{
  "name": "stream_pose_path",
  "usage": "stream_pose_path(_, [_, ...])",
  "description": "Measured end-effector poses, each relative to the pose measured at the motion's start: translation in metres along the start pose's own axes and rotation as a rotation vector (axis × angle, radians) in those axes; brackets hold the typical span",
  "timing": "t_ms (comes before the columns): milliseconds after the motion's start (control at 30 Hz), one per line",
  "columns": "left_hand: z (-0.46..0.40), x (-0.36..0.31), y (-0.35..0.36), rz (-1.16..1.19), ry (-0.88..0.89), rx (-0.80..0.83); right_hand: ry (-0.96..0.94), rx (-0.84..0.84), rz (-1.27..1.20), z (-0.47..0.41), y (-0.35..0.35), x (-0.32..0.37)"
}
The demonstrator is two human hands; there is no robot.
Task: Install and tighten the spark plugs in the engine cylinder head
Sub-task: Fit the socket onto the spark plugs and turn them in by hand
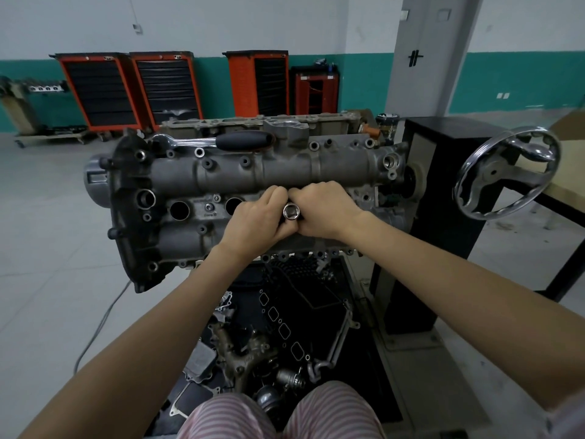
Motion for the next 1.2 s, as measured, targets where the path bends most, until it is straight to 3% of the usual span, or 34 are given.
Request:
stream_pose_path(200, [-0.001, -0.001, -0.001, 0.015, 0.014, 0.003, -0.121, -0.141, -0.097, 0.003, -0.014, 0.002])
stream_pose_path(367, [0.001, 0.0, 0.002, -0.009, 0.034, -0.021, -0.088, -0.203, -0.233, 0.008, -0.016, -0.001])
stream_pose_path(600, [0.004, 0.006, 0.003, -0.072, 0.017, -0.07, -0.044, -0.202, -0.262, 0.009, -0.015, -0.002])
stream_pose_path(933, [0.0, 0.0, -0.001, -0.036, -0.022, -0.016, 0.045, -0.055, -0.178, 0.006, -0.002, -0.007])
stream_pose_path(1200, [0.001, 0.003, 0.002, -0.056, -0.041, -0.003, 0.006, -0.065, -0.191, 0.007, -0.006, -0.004])
Point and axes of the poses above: each hand's wrist, its own z-axis away from the middle knuckle, its own y-axis out of the palm, x = y × z, the point moved 5 cm from there along -z, towards the middle knuckle, and after that the axes turned 13 degrees about y, right-handed, at the moved point
